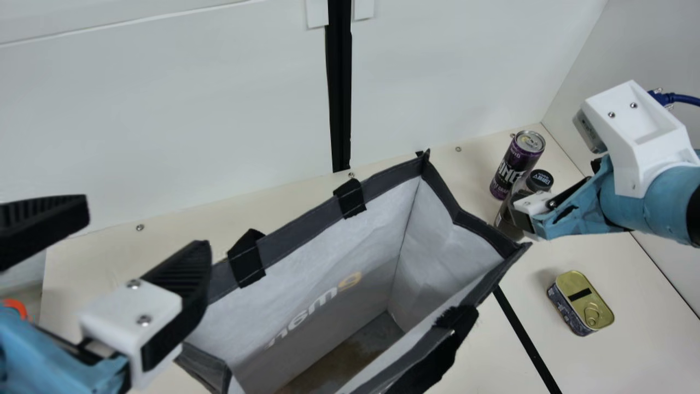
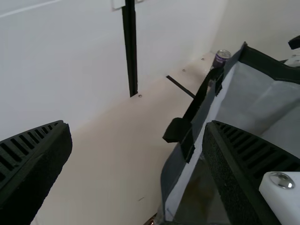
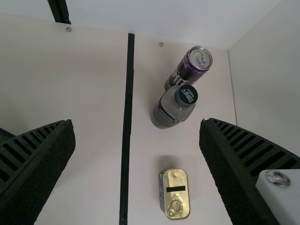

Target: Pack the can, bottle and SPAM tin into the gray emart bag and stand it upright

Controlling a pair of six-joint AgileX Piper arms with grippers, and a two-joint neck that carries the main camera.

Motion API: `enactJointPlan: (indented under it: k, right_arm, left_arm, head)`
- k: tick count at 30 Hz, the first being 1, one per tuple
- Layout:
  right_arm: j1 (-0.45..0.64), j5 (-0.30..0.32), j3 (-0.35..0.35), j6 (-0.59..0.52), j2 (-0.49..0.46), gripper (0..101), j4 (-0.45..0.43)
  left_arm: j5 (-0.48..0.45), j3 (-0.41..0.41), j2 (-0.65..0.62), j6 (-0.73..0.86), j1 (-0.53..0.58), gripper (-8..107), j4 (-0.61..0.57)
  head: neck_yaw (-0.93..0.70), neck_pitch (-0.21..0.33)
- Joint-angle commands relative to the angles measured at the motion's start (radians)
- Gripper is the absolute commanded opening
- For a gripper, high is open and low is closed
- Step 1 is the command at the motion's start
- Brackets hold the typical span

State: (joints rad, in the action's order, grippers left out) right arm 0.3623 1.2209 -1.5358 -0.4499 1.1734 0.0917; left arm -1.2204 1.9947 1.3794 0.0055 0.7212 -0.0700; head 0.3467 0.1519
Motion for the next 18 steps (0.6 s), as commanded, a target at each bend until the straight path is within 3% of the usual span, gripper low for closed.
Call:
enactJointPlan:
  k: [1, 18]
  right_arm:
    - [0.0, 0.0, 0.0, 0.0, 0.0, 95, 0.0]
    - [0.0, 0.0, 0.0, 0.0, 0.0, 95, 0.0]
  left_arm:
    - [0.0, 0.007, 0.008, 0.003, 0.003, 90, -0.012]
    - [0.0, 0.074, 0.134, 0.031, 0.06, 90, -0.059]
  head:
    - [0.002, 0.023]
    - [0.002, 0.023]
